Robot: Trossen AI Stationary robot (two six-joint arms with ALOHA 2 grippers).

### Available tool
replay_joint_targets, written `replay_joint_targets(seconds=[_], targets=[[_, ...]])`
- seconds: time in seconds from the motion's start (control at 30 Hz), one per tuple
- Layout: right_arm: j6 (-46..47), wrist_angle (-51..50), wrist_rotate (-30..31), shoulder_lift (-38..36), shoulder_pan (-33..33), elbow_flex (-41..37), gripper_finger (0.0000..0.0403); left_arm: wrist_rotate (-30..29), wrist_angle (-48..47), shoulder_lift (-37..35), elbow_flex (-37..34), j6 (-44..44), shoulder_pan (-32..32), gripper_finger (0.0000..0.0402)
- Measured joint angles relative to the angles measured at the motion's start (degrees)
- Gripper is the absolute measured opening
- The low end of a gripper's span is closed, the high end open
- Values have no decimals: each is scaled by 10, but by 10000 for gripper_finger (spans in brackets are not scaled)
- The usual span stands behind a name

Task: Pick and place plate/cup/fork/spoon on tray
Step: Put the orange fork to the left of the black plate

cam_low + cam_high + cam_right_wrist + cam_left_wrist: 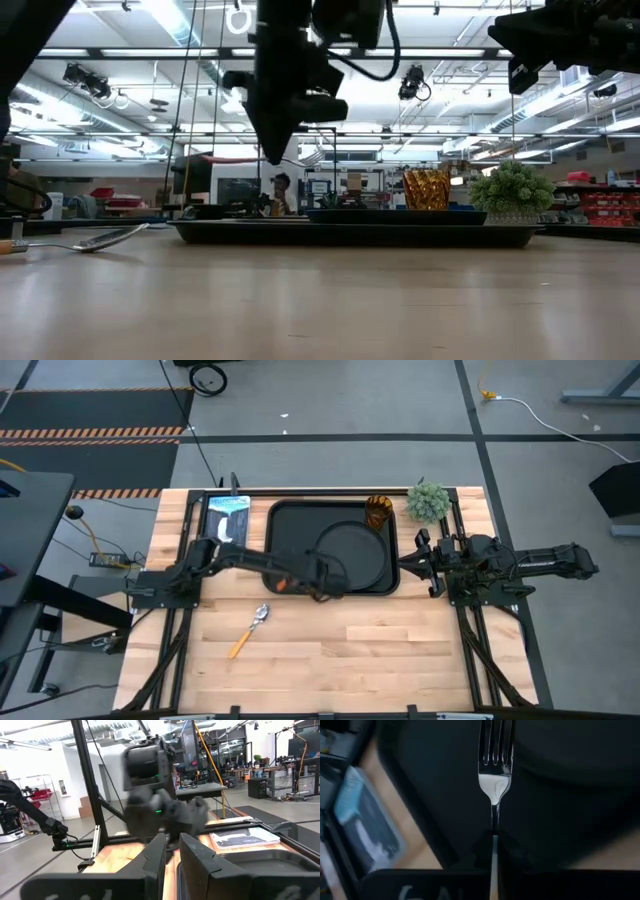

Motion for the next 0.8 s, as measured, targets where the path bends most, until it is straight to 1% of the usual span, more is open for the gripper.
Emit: replay_joint_targets(seconds=[0.27, 0.37, 0.5, 0.6, 0.67, 0.8], targets=[[13, 0, 0, 0, 0, 0, 64, -45, 8, -1, -6, 85, 64, 19], [14, 0, 0, 0, 0, 0, 64, -48, 40, -7, -55, 101, 83, 19], [14, 1, 0, 0, 0, 0, 64, -42, 114, -30, -163, 106, 111, 19], [12, 4, 0, 0, 0, 0, 64, -15, 186, -61, -228, 107, 131, 21], [11, 8, 1, 0, 0, 0, 64, 17, 246, -84, -262, 106, 142, 21], [11, 9, 3, 0, 0, 0, 64, 90, 340, -106, -297, 80, 160, 22]])
